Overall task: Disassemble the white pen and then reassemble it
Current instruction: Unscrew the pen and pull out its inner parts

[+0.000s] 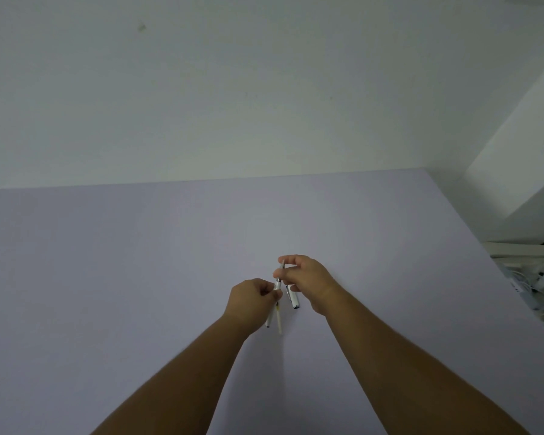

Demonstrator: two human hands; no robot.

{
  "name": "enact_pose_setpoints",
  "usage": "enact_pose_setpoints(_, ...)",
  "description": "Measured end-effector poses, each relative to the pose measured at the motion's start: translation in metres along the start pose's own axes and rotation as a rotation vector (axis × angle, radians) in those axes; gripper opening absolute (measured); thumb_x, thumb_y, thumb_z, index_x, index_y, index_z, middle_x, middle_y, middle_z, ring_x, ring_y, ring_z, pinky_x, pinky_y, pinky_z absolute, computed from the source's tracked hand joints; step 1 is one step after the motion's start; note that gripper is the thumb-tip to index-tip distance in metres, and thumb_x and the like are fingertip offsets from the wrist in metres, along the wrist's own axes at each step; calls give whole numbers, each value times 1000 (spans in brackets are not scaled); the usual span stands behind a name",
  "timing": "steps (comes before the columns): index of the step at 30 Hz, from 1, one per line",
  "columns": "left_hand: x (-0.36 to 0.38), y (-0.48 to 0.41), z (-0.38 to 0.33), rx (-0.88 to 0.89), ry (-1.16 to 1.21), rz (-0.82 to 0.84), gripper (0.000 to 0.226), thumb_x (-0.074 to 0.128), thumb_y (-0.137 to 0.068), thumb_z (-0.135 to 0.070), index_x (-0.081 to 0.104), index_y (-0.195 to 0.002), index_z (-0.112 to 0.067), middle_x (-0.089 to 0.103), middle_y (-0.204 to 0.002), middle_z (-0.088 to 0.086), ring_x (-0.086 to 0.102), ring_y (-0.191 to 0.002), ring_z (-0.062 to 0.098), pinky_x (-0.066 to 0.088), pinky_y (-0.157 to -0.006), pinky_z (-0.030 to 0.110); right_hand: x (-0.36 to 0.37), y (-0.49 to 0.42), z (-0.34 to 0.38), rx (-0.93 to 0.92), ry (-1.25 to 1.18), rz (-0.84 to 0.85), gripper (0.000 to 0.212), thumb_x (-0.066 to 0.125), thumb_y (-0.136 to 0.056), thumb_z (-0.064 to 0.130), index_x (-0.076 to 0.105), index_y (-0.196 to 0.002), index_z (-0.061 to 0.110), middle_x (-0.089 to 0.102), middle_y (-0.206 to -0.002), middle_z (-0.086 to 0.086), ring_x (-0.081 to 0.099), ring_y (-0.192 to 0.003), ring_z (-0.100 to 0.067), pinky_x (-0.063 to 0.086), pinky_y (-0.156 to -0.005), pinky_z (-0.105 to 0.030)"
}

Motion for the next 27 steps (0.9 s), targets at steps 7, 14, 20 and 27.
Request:
enact_pose_setpoints(7, 1, -3, 10, -8, -17, 14, 14, 61, -86, -26, 72, -87, -17, 59, -71, -8, 54, -68, 11, 44, -56, 18, -46, 0, 31, -197, -301, -347, 16, 69, -81, 17, 61, -91, 26, 70, -85, 5, 64, -75, -7, 46, -65, -20)
enact_pose_setpoints(14, 12, -5, 36, -100, 122, 33, 8, 63, -85, -26, 69, -82, -23, 71, -90, 3, 66, -88, 22, 55, -89, 40, -52, -13, -38, 111, 410, -270, 10, 61, -75, 7, 68, -82, 10, 64, -78, -10, 56, -71, -24, 41, -67, -27)
enact_pose_setpoints(20, 17, -8, 52, -163, 223, 7, 8, 67, -83, -25, 70, -86, -18, 72, -88, 5, 69, -83, 21, 59, -83, 38, -43, -12, -63, 126, 543, -287, 11, 57, -80, 8, 65, -87, 12, 67, -91, -10, 62, -85, -25, 48, -74, -29)
enact_pose_setpoints(27, 22, -8, 54, -174, 225, 13, 7, 67, -83, -24, 69, -85, -17, 72, -89, 7, 69, -84, 23, 59, -80, 36, -42, -13, -63, 120, 618, -302, 17, 58, -84, 15, 67, -80, 1, 61, -74, -11, 55, -70, -24, 43, -64, -27)
Point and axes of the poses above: each hand's wrist, its own y-axis away from the middle knuckle, its own x-axis out of the palm, z = x × y, the point moved 10 cm from there along -y, towards the middle knuckle
